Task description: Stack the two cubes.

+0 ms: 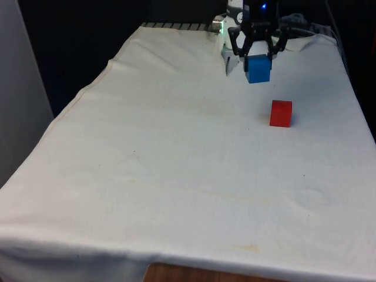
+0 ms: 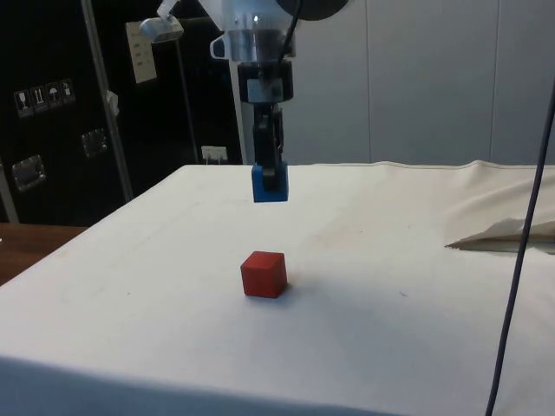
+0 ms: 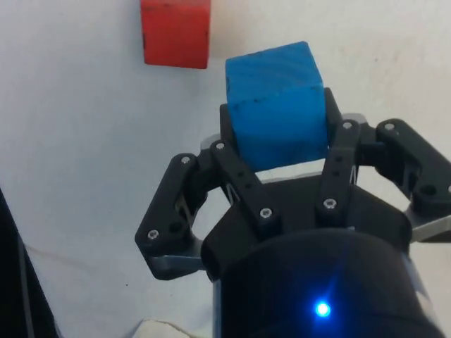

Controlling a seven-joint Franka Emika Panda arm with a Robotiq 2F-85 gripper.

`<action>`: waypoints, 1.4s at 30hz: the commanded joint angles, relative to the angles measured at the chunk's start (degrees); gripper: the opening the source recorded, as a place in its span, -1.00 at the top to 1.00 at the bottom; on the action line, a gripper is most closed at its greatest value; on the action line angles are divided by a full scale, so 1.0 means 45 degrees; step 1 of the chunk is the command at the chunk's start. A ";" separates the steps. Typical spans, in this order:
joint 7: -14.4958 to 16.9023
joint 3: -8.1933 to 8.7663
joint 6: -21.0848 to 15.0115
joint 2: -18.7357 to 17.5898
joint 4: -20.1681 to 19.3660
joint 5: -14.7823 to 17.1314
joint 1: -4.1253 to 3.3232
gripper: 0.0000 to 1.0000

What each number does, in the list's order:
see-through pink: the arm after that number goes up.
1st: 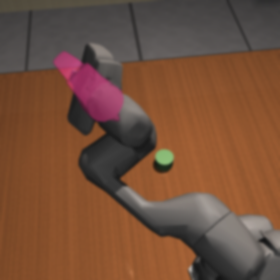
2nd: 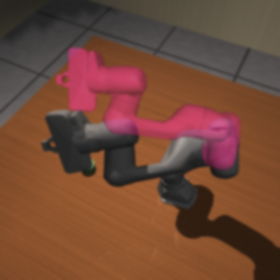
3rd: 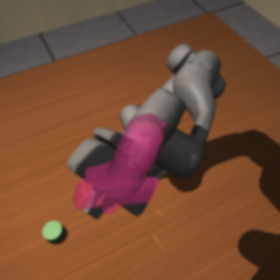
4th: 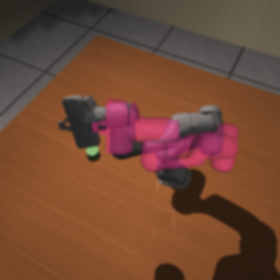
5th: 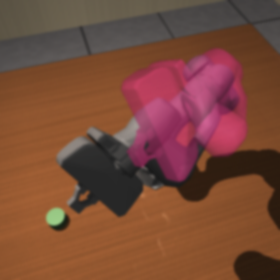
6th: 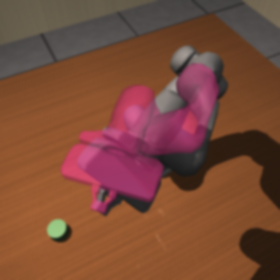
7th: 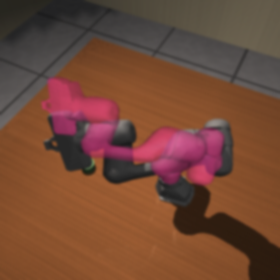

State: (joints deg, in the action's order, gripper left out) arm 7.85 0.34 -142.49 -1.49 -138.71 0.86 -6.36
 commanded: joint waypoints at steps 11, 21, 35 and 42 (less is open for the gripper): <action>-0.0688 -0.0624 0.0000 -0.0229 0.0280 -0.0102 -0.0051 0.98; -0.1324 -0.1159 0.0000 -0.0433 0.0484 -0.0216 -0.0102 0.98; -0.1693 -0.1566 -0.0357 -0.1197 0.0764 -0.0229 -0.0127 0.98; -0.1579 -0.1604 -0.0662 -0.1490 0.0738 -0.0115 -0.0102 0.98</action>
State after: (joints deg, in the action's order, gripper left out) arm 0.57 -6.76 -145.19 -8.31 -135.33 -0.11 -6.88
